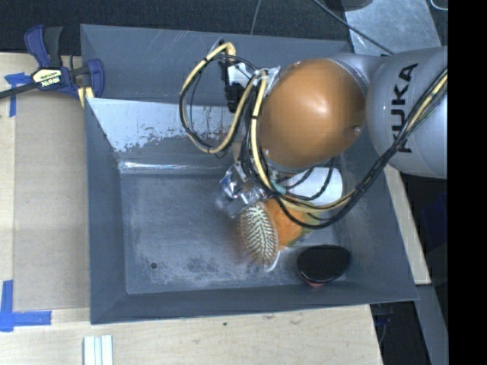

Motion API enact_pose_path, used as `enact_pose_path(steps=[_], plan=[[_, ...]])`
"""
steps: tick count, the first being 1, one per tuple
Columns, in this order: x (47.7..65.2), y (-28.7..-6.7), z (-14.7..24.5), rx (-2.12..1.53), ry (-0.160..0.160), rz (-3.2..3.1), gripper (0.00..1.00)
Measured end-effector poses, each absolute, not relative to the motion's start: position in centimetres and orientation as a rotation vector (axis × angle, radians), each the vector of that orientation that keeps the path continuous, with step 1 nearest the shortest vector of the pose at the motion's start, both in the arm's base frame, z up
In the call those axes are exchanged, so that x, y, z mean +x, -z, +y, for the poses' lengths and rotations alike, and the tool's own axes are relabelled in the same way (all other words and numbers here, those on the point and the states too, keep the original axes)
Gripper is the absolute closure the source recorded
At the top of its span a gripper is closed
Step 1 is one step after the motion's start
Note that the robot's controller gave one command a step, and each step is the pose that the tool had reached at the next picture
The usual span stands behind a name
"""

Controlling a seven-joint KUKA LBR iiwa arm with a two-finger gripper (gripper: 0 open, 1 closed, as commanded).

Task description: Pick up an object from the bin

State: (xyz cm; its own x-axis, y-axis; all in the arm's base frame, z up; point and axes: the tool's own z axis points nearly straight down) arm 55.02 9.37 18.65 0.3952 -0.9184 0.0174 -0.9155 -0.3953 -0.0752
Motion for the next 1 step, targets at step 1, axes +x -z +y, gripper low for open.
enact_pose_path(steps=[1], plan=[[55.83,-21.46,13.86,-2.82,0.097,1.267,1.0]])
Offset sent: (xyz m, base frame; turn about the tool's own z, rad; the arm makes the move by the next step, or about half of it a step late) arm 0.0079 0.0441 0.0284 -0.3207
